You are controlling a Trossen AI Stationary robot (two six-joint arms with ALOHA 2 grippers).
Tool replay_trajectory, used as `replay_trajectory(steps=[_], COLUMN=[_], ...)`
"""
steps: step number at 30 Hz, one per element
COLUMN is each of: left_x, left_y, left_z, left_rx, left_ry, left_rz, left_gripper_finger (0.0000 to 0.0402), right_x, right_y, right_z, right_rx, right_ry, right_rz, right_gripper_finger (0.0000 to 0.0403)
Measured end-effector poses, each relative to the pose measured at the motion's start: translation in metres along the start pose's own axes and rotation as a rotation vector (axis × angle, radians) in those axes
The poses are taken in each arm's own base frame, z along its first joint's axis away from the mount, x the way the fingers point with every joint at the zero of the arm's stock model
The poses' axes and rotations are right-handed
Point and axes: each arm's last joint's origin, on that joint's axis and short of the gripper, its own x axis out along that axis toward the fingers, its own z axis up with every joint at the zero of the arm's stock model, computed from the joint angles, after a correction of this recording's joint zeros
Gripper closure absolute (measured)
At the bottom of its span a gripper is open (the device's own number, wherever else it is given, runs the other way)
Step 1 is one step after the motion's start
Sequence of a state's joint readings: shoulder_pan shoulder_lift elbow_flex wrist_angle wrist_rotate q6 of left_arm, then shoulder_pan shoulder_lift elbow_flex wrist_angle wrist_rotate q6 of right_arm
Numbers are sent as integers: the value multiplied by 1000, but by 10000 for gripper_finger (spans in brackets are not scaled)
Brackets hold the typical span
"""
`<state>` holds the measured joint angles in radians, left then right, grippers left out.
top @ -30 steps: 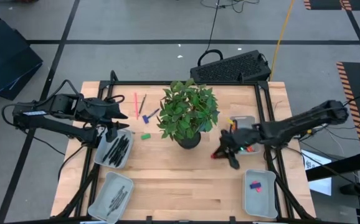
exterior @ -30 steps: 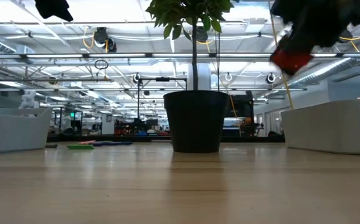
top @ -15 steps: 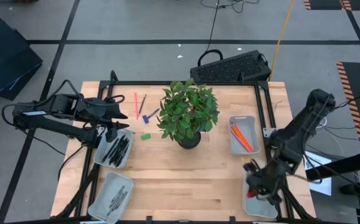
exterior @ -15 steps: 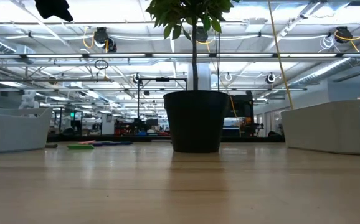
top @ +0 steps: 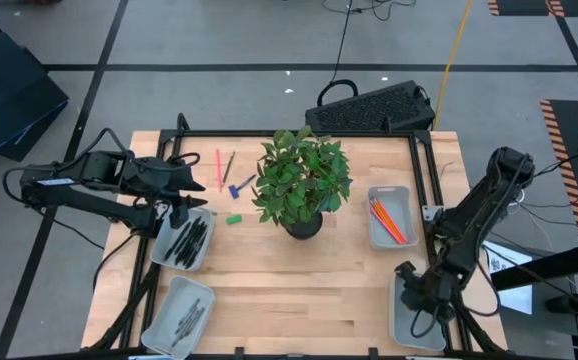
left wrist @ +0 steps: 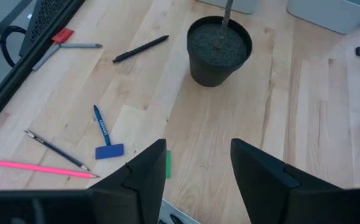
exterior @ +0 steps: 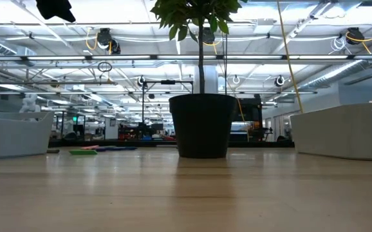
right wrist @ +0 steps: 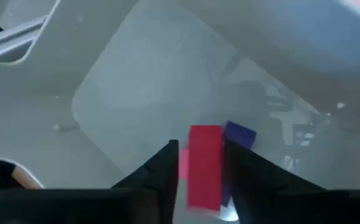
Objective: Sort crayons/erasers/pens/pencils in bins
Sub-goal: Put the red eraser into the bottom right gray bin, then put the black pen into the top left gray bin
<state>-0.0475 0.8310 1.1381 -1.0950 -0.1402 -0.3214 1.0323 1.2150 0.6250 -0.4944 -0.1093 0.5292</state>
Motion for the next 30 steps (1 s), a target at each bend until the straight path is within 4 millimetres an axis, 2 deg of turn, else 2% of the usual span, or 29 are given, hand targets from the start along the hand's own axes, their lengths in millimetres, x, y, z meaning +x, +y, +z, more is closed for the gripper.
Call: replay_trajectory(steps=[4, 8, 11, 14, 18, 21, 26, 30], left_x=[0, 0, 0, 0, 0, 0, 0, 0], left_y=[0, 0, 0, 0, 0, 2, 2, 2], left_z=[0, 0, 0, 0, 0, 1, 1, 1], left_rx=[0, 0, 0, 0, 64, 173, 178, 122], left_ry=[0, 0, 0, 0, -4, -18, -22, -24], left_rz=[0, 0, 0, 0, 13, 69, 84, 83], left_gripper_finger=[220, 220, 220, 220, 220, 220, 220, 220], right_x=[-17, -59, -97, -135, -171, -186, -203, -201], right_y=[4, 8, 1, -15, -53, -89, -150, -206], right_z=[6, 23, 34, 43, 49, 47, 34, 22], right_rx=[-3, 46, 114, 171, 289, 406, 514, 588], right_ry=[-18, -100, -180, -276, -379, -411, -432, -495], right_rz=[74, 136, 49, -119, -345, -454, -610, -642], right_gripper_finger=[250, 232, 217, 201, 191, 193, 199, 199])
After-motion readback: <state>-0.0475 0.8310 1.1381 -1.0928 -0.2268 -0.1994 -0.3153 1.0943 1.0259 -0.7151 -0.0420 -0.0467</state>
